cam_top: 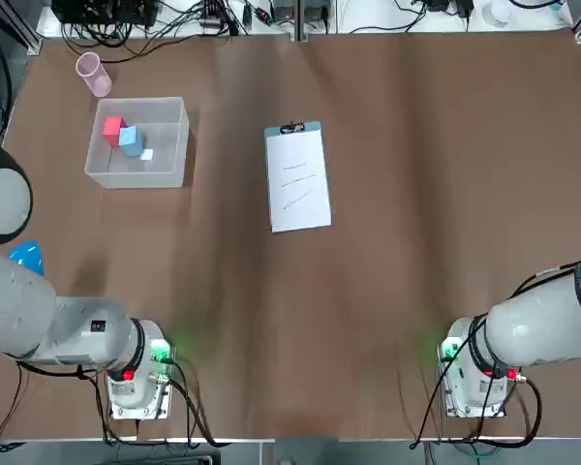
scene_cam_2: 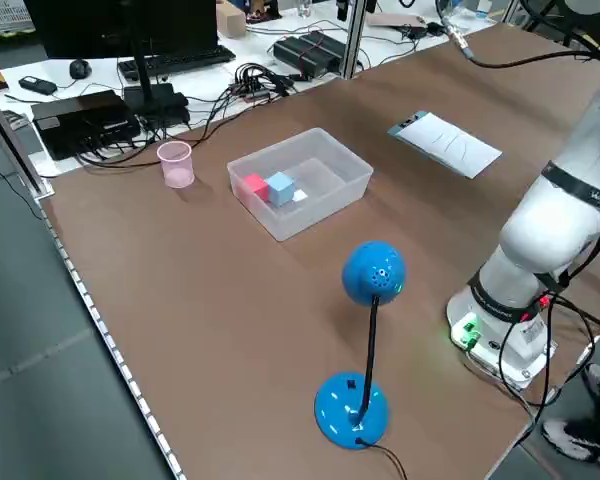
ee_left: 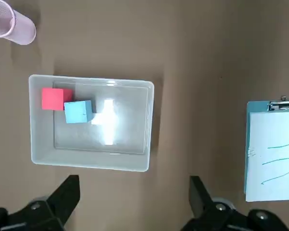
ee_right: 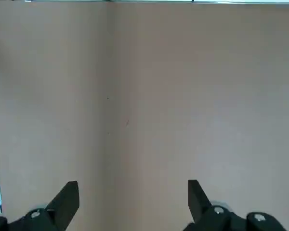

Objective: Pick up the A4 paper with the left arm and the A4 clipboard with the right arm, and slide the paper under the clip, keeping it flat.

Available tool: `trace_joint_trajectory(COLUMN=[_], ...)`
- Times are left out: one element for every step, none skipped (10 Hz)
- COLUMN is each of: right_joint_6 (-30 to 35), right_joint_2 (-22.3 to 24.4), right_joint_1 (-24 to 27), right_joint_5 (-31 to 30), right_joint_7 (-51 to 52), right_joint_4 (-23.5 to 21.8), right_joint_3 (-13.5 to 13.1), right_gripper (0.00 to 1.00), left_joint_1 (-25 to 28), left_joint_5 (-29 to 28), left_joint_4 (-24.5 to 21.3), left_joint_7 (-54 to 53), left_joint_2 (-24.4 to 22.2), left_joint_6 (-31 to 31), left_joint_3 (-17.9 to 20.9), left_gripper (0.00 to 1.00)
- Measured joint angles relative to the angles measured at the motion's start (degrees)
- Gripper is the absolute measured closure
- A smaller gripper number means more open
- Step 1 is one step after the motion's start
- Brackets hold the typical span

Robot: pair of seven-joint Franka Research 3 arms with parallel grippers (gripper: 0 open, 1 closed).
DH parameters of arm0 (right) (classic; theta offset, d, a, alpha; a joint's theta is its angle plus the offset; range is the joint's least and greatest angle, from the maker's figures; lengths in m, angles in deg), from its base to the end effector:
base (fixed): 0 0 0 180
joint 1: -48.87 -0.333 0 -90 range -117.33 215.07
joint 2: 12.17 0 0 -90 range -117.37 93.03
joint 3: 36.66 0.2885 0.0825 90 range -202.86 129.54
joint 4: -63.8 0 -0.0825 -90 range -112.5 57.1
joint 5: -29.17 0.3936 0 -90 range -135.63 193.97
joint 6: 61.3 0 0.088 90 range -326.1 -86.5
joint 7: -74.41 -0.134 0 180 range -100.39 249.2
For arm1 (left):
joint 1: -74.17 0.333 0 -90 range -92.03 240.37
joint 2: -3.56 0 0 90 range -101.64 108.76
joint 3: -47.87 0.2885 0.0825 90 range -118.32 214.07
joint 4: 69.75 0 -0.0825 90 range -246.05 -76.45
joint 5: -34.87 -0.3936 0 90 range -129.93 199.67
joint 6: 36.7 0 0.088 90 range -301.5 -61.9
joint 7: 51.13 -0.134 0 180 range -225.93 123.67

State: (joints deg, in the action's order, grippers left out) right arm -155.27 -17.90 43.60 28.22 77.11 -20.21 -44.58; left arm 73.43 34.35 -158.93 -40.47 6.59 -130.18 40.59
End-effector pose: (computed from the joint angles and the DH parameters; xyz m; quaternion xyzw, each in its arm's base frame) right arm 0.6010 -0.0263 0.5696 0.9992 0.0013 0.0366 0.0169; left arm 0.5796 -0.0789 0.5522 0.9997 0.0229 0.0113 0.0007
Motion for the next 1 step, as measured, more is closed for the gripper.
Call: trace_joint_trajectory(right_joint_6=[0.0], right_joint_2=[0.0], right_joint_1=[0.0], right_joint_5=[0.0], right_joint_7=[-0.04], right_joint_4=[0.0], right_joint_3=[0.0], right_gripper=[0.0], left_joint_1=[0.0], left_joint_5=[0.0], left_joint_4=[0.01], left_joint_7=[0.0], left_joint_2=[0.0], left_joint_6=[0.04], left_joint_3=[-0.06], left_gripper=[0.0])
